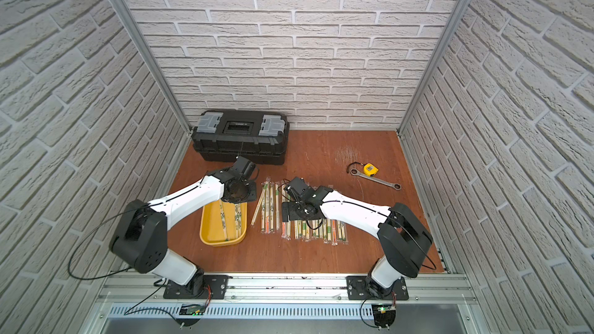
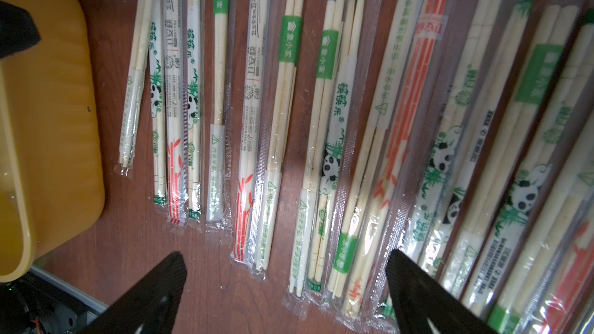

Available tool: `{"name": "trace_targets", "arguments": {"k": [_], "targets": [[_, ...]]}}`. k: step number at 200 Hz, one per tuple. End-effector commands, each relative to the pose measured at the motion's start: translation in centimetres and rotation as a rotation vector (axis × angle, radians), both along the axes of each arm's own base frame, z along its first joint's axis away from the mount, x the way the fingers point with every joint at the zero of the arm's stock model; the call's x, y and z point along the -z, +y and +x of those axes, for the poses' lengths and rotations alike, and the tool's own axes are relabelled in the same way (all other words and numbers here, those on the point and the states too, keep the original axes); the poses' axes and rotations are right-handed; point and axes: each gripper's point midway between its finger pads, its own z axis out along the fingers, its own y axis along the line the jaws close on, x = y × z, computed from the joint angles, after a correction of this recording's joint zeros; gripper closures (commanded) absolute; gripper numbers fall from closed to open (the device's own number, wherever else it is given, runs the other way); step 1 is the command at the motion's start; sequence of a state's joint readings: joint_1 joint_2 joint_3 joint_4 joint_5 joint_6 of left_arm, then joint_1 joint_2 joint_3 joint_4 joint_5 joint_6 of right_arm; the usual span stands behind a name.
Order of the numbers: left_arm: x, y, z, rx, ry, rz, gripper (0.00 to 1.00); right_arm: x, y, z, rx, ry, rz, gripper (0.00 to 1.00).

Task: Take the paired disposable chopsticks out of the storage box
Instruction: Move the storage box to the center of the board, then adjust the paired disposable chopsticks at the center of the board.

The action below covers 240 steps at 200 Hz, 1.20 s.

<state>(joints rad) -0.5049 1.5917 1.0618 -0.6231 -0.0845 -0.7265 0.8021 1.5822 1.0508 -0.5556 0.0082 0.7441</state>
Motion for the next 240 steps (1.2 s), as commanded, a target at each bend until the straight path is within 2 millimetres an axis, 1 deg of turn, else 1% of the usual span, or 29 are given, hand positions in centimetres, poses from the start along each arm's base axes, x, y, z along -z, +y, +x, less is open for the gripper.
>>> {"name": "trace_targets", "arguments": {"k": [1,21,39,55,69,84,97,108,125,141,153,176,186,200,220,240], "targets": [[0.7,-1.0,1.6,0.031,0.000,0.011,0.55,-0.4,0.4,0.6,-0.005,-0.024,0.009,0.02],[1.6,-1.6,2.5,0.048,0.017,0.018,0.55,-0.2,0.2,0.5,-0.003,-0.022,0.011,0.02],[2.0,-1.9,3.1,0.057,0.026,0.029,0.55,-0.2,0.2,0.4,-0.005,-0.022,0.011,0.02],[1.6,-1.9,3.4,0.052,0.014,0.035,0.55,-0.2,0.2,0.4,-0.009,-0.022,0.014,0.02],[0.7,-1.3,3.3,0.037,-0.002,0.064,0.55,-0.3,0.3,0.4,-0.012,-0.025,0.017,0.02],[-0.4,0.0,2.9,0.008,-0.012,0.117,0.55,-0.4,0.4,0.5,-0.014,-0.026,0.020,0.02],[-1.7,0.9,2.5,-0.006,-0.033,0.140,0.55,-0.5,0.5,0.5,-0.017,-0.029,0.024,0.02],[-2.8,1.1,2.3,-0.008,-0.057,0.137,0.54,-0.5,0.5,0.5,-0.017,-0.028,0.024,0.02],[-4.3,0.7,2.3,0.009,-0.093,0.112,0.53,-0.3,0.5,0.5,-0.019,-0.027,0.021,0.02],[-5.2,-0.7,2.6,0.047,-0.116,0.076,0.52,-0.3,0.4,0.5,-0.018,-0.025,0.019,0.02],[-5.2,-1.8,3.0,0.077,-0.114,0.062,0.52,-0.2,0.2,0.6,-0.015,-0.026,0.017,0.02],[-4.3,-3.8,3.9,0.114,-0.095,0.063,0.52,-0.2,-0.2,0.5,-0.007,-0.025,0.016,0.02],[-3.5,-4.4,4.3,0.121,-0.081,0.070,0.52,-0.3,-0.4,0.5,-0.003,-0.026,0.014,0.02],[-2.2,-4.8,4.8,0.118,-0.058,0.081,0.52,-0.3,-0.7,0.4,0.000,-0.026,0.012,0.02],[-0.3,-4.8,5.3,0.115,-0.024,0.101,0.54,-0.4,-1.1,0.3,0.006,-0.029,0.007,0.02],[1.0,-4.4,5.6,0.104,0.000,0.109,0.60,-0.5,-1.3,0.3,0.009,-0.031,0.007,0.02]]}}
